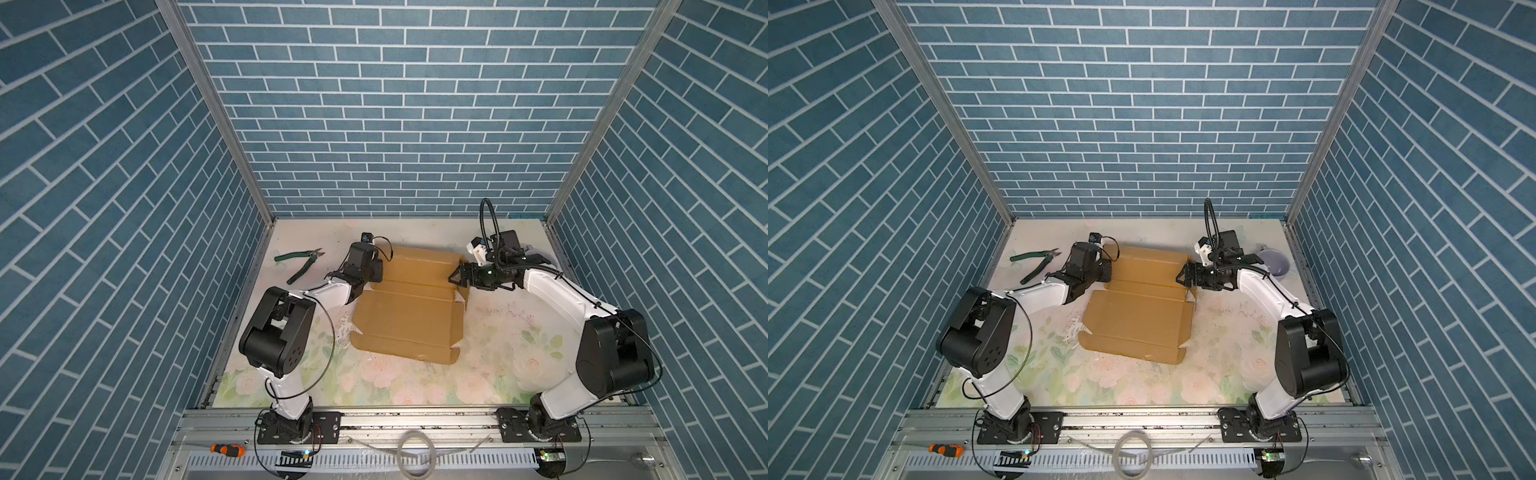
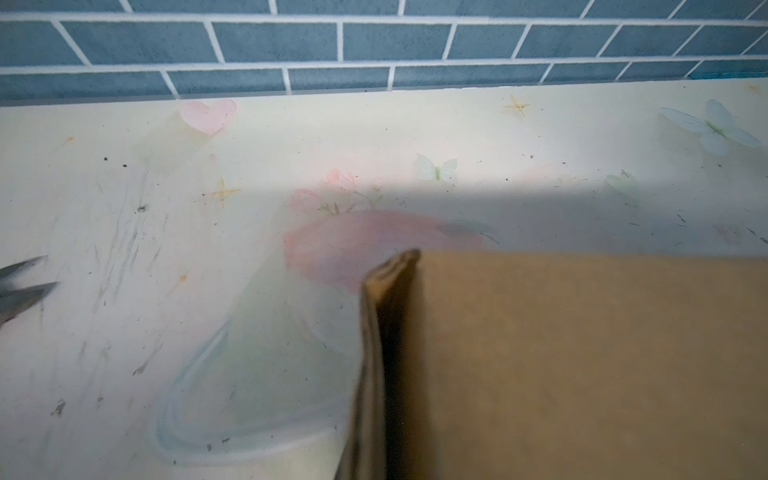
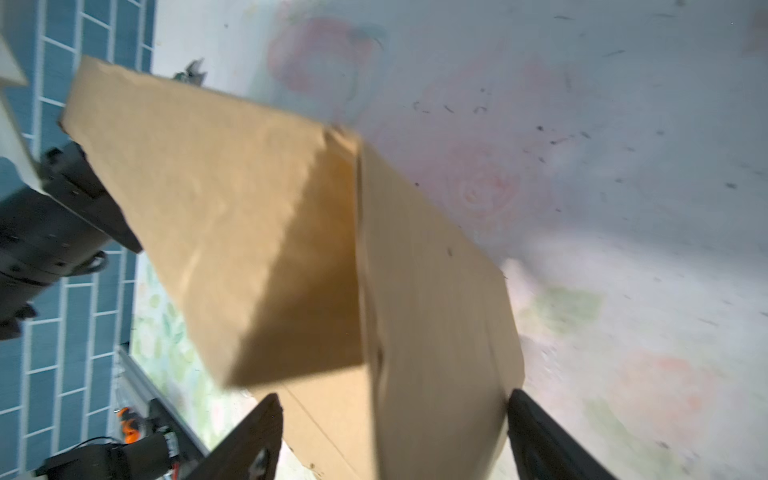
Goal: Fold the paper box
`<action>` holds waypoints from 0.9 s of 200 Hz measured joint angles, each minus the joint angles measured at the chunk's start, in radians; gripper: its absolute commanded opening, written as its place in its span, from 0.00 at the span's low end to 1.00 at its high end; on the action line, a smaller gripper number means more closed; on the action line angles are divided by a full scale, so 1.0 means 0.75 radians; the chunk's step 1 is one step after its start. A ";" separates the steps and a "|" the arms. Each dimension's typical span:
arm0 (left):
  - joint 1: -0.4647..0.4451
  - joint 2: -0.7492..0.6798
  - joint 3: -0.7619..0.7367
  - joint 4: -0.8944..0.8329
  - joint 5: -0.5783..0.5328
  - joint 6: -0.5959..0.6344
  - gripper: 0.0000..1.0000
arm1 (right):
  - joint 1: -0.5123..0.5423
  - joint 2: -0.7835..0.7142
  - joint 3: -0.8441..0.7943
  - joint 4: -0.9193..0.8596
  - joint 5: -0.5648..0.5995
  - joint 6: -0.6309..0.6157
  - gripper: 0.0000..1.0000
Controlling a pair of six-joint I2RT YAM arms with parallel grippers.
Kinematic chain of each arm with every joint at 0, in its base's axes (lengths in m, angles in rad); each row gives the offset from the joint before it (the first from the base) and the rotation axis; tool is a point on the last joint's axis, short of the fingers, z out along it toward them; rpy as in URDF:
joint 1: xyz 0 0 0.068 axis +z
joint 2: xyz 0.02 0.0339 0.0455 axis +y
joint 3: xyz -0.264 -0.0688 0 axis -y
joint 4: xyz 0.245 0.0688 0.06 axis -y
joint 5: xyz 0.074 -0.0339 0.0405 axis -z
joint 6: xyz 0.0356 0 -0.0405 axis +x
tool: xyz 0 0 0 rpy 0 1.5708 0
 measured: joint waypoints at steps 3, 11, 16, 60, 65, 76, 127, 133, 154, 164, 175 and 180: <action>0.000 0.000 0.001 -0.002 0.000 -0.002 0.00 | 0.001 -0.014 -0.006 -0.011 0.011 -0.004 0.85; 0.000 0.000 0.001 -0.004 0.000 -0.006 0.00 | 0.001 -0.050 -0.022 -0.028 0.037 -0.006 0.85; 0.000 0.000 0.001 -0.005 0.000 -0.008 0.00 | 0.002 -0.070 -0.032 -0.042 0.049 -0.007 0.85; 0.000 0.000 0.005 -0.014 -0.001 -0.007 0.00 | -0.002 -0.185 -0.070 -0.146 0.175 -0.014 0.74; 0.000 0.000 0.010 -0.023 -0.001 -0.005 0.00 | -0.002 -0.197 -0.070 -0.160 0.194 -0.014 0.72; 0.000 0.000 0.022 -0.048 -0.001 -0.002 0.00 | -0.001 -0.238 -0.069 -0.192 0.241 -0.007 0.70; 0.000 0.000 0.049 -0.109 -0.001 0.007 0.00 | 0.232 -0.446 -0.028 -0.311 0.482 0.044 0.52; 0.000 0.000 0.050 -0.114 -0.001 0.007 0.00 | 0.275 -0.437 -0.033 -0.304 0.483 0.067 0.49; 0.000 0.003 0.070 -0.145 0.001 0.012 0.00 | 0.377 -0.366 -0.101 -0.220 0.462 0.124 0.44; 0.000 0.009 0.083 -0.160 0.003 0.017 0.00 | 0.407 -0.313 -0.161 -0.161 0.456 0.148 0.43; 0.001 0.016 0.097 -0.173 0.007 0.021 0.00 | 0.425 -0.258 -0.222 -0.106 0.448 0.160 0.42; 0.001 0.022 0.105 -0.180 0.010 0.023 0.00 | 0.428 -0.231 -0.250 -0.080 0.446 0.165 0.41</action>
